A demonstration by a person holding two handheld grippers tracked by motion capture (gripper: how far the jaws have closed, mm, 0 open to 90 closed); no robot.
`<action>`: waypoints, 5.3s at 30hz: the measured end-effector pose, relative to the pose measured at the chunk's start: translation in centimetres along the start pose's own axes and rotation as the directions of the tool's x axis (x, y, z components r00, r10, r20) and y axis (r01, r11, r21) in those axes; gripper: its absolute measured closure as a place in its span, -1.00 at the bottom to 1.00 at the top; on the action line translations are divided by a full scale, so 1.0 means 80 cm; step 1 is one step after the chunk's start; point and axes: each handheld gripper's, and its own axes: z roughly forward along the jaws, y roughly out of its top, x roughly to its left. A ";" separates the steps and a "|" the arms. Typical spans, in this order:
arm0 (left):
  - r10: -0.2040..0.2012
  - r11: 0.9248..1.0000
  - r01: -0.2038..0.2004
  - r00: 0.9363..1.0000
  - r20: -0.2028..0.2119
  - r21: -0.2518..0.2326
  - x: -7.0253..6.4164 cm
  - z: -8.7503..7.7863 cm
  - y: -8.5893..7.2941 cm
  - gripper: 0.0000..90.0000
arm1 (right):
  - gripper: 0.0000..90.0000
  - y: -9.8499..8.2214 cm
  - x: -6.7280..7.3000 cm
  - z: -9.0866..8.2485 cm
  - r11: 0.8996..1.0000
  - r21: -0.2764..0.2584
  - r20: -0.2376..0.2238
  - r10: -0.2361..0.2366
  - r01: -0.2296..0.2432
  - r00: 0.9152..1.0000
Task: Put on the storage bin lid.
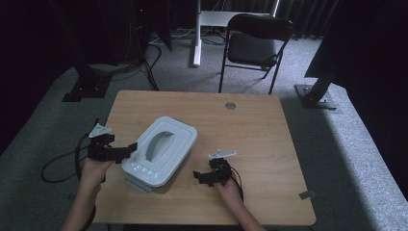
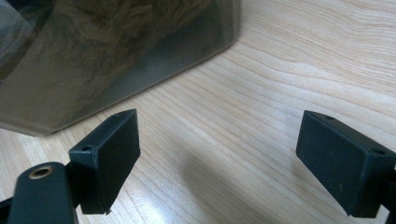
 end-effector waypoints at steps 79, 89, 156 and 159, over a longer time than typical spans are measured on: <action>0.065 0.996 -0.067 0.997 0.031 0.064 -0.058 0.110 -0.074 -0.97 | -0.72 -0.011 -0.062 -0.061 0.993 -0.080 0.105 0.093 -0.084 0.990; 0.056 0.998 -0.056 0.997 0.048 -0.008 -0.055 0.102 -0.075 -0.97 | -0.72 -0.018 -0.078 -0.074 0.988 -0.106 0.140 0.123 -0.108 0.982; -0.081 0.985 0.112 0.971 -0.226 0.128 0.047 0.048 -0.145 -0.97 | -0.73 -0.131 -0.201 -0.197 0.946 -0.199 0.495 0.321 -0.255 0.807; -0.082 0.986 0.111 0.972 -0.219 0.121 0.049 0.047 -0.146 -0.97 | -0.73 -0.131 -0.200 -0.194 0.952 -0.177 0.519 0.305 -0.249 0.799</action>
